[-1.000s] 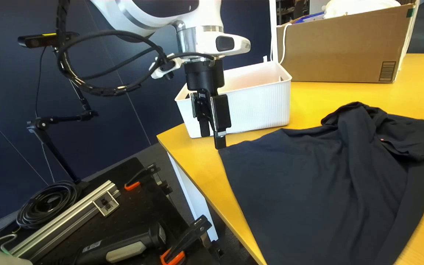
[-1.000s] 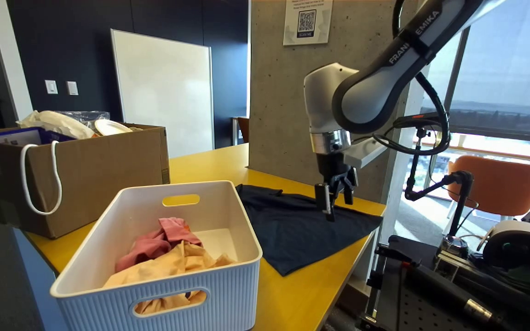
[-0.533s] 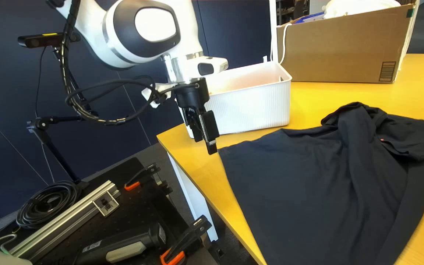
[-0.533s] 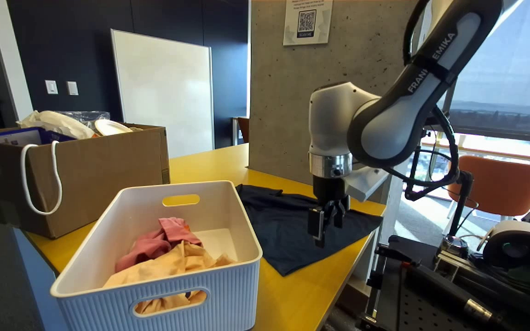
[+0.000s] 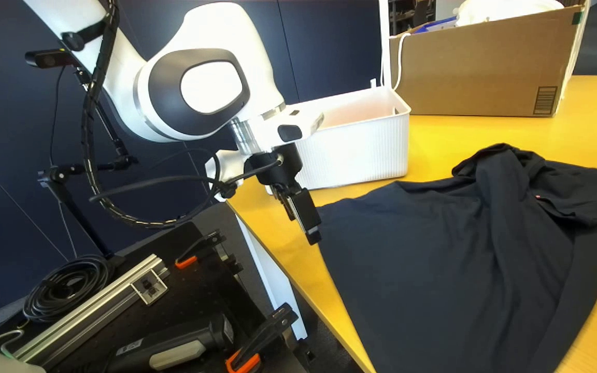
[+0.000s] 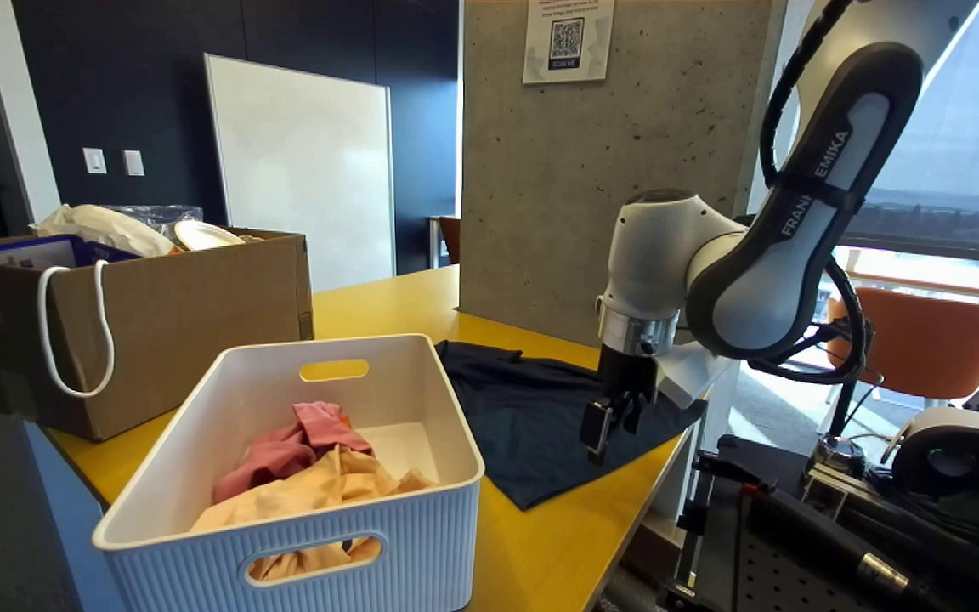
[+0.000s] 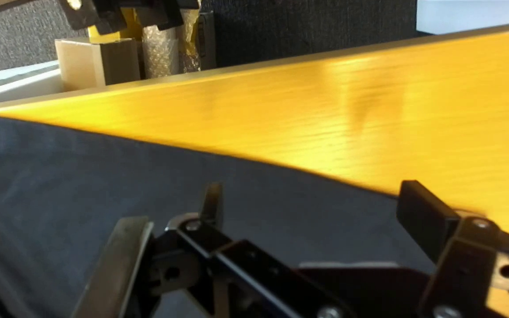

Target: Fold the shirt on the table

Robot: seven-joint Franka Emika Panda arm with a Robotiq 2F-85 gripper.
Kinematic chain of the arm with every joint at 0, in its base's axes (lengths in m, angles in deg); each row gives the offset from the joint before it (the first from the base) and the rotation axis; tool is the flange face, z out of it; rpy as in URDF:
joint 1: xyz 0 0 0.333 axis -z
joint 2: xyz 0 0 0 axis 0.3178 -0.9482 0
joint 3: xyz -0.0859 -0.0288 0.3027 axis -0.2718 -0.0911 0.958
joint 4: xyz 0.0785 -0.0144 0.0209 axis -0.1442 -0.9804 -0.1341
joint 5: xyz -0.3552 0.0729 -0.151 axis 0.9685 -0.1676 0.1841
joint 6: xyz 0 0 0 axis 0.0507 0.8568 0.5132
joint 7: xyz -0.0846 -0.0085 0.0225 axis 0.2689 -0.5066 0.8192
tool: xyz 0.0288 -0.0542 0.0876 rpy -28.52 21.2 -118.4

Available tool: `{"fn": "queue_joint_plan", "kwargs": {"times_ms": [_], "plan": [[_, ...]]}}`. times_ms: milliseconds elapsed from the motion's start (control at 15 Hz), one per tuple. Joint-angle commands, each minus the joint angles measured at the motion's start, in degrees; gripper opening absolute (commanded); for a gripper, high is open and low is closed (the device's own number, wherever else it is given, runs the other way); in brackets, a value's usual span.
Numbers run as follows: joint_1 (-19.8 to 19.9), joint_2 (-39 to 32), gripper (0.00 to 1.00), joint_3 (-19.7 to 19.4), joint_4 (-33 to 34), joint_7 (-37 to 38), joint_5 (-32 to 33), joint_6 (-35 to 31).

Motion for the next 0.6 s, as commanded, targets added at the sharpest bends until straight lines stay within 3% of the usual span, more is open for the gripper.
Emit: {"fn": "queue_joint_plan", "kwargs": {"times_ms": [0, 533], "plan": [[-2.45, -3.8, 1.0, -3.0, 5.44, -1.01, -0.62, -0.44], [-3.2, -12.04, 1.0, -0.1, 18.2, -6.15, -6.23, 1.48]]}}
